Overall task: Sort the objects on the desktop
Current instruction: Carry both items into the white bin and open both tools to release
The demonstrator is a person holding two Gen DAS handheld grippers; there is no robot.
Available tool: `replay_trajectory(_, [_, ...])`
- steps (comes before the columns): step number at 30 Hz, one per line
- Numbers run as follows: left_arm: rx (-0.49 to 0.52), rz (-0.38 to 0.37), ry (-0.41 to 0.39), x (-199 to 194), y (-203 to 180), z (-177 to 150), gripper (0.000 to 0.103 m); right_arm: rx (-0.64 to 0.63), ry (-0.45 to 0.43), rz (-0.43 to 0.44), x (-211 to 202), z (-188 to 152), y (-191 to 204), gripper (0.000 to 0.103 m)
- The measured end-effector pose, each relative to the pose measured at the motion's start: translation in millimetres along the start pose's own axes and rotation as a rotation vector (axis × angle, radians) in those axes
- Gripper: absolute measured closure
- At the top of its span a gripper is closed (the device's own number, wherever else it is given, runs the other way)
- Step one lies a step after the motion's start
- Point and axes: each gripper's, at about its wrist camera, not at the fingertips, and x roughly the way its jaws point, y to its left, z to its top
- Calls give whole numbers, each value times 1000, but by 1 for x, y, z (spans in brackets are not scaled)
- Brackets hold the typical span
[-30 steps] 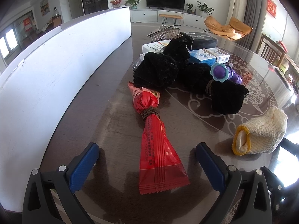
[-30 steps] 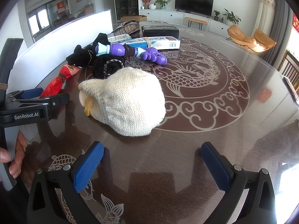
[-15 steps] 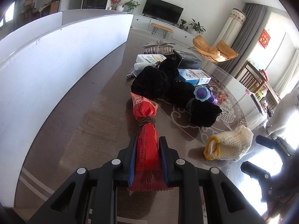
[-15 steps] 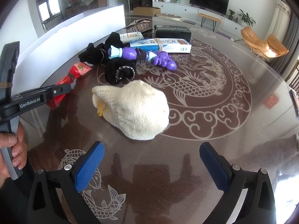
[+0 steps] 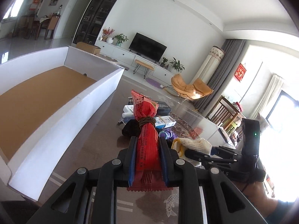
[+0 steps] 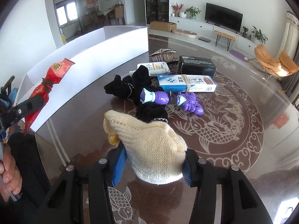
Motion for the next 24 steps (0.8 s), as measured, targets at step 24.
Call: replay_trajectory(24, [-119,494,251,24,190,97,48,-154,52,208,146,196,246,31])
